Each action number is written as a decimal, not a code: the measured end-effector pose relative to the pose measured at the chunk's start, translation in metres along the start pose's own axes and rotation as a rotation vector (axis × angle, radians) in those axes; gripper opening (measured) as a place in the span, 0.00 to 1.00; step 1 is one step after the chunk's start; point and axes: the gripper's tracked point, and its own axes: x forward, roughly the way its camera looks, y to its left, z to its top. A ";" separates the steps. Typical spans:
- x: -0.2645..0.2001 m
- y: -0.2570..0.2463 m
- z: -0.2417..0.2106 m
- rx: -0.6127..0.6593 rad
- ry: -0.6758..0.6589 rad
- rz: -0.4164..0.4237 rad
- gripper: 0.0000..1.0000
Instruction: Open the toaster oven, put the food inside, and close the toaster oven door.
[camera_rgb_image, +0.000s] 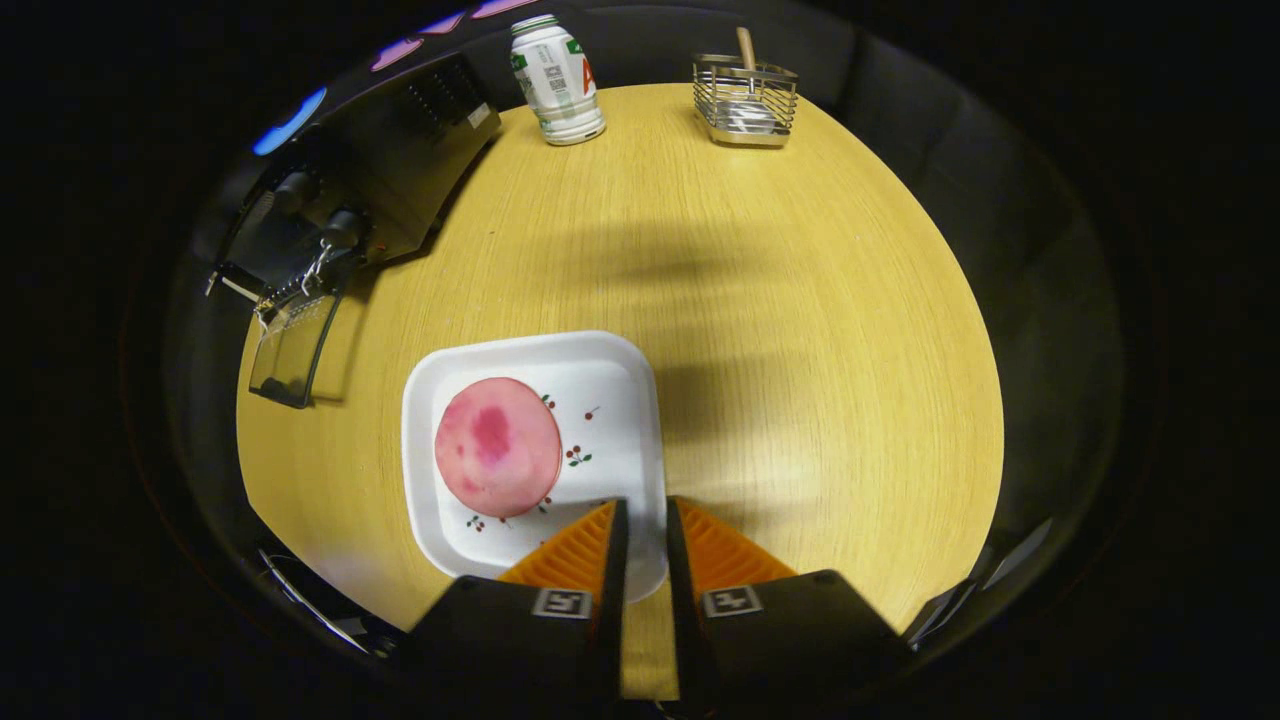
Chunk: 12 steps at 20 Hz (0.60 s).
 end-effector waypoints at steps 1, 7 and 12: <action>0.000 0.001 -0.003 0.016 0.015 0.019 0.13; -0.003 0.006 -0.011 0.055 0.029 0.091 0.06; -0.016 0.011 -0.033 0.234 -0.019 0.157 0.05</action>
